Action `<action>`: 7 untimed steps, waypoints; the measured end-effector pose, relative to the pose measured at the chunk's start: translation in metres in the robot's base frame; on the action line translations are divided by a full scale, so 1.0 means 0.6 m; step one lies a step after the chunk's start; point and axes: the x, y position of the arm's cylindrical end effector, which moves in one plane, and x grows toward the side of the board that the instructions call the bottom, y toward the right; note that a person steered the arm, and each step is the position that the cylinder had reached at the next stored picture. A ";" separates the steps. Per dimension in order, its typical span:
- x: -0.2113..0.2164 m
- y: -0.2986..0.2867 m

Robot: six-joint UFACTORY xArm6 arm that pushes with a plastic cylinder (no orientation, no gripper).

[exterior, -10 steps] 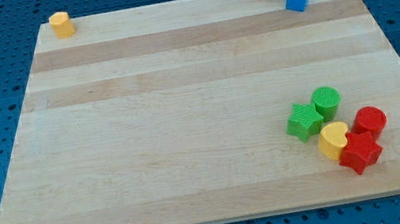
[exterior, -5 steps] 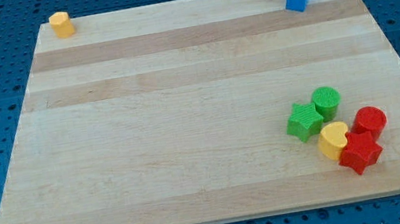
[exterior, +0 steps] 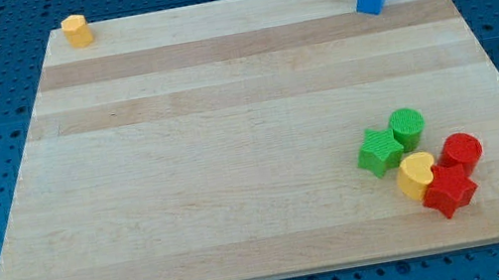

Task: Push the blue triangle slightly to the right and down

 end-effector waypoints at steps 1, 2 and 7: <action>0.019 -0.024; 0.019 -0.033; 0.130 -0.192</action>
